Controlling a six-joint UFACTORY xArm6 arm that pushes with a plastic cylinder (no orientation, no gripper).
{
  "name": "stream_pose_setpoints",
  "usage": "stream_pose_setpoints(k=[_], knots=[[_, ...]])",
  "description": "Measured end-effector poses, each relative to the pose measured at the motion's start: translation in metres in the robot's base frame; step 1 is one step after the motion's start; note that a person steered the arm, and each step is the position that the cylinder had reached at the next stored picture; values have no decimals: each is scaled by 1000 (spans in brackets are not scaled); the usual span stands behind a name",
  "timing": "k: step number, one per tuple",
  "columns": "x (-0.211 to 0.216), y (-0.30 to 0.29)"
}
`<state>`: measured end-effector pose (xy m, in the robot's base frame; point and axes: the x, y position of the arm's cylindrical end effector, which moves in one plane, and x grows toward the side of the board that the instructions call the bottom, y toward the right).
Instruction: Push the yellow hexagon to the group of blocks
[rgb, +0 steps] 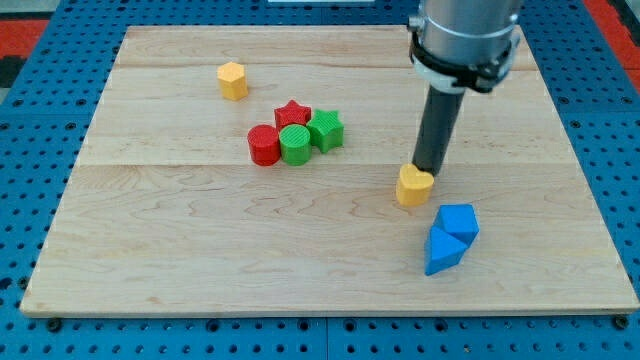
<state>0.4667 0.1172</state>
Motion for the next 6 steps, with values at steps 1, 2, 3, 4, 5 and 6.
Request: stream_pose_setpoints(k=[1,2,3,4,5,6], knots=[[1,0],[-72,25],[-167,-20],[-224,-139],[-225,-261],[-189,-284]])
